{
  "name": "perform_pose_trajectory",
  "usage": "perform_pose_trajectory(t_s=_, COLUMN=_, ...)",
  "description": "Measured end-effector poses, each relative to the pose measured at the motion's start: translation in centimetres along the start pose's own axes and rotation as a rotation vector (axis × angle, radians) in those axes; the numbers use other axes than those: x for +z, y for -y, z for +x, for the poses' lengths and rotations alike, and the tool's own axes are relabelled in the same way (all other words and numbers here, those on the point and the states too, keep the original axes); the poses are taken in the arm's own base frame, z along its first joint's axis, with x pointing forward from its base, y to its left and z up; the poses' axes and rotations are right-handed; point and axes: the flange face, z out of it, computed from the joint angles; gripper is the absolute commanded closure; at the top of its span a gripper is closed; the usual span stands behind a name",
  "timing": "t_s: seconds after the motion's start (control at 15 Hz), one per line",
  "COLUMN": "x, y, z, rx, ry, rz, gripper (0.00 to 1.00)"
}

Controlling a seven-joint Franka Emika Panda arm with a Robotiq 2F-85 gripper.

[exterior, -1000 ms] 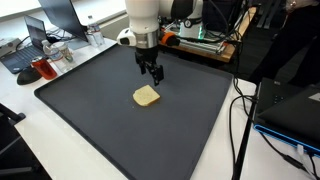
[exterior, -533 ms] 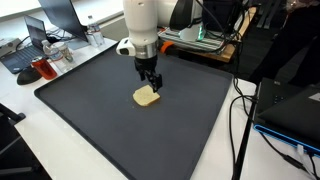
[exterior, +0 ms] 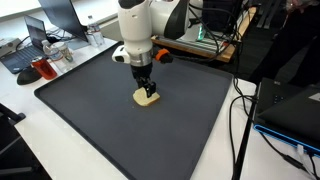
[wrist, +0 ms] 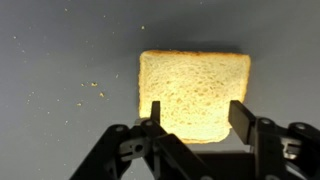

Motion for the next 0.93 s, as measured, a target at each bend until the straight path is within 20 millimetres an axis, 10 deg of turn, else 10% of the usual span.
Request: perform_pose_trajectory(t_s=0.93, x=2.7, y=-0.4, z=0.8, rx=0.046, ry=-0.008, rz=0.03, gripper=0.43)
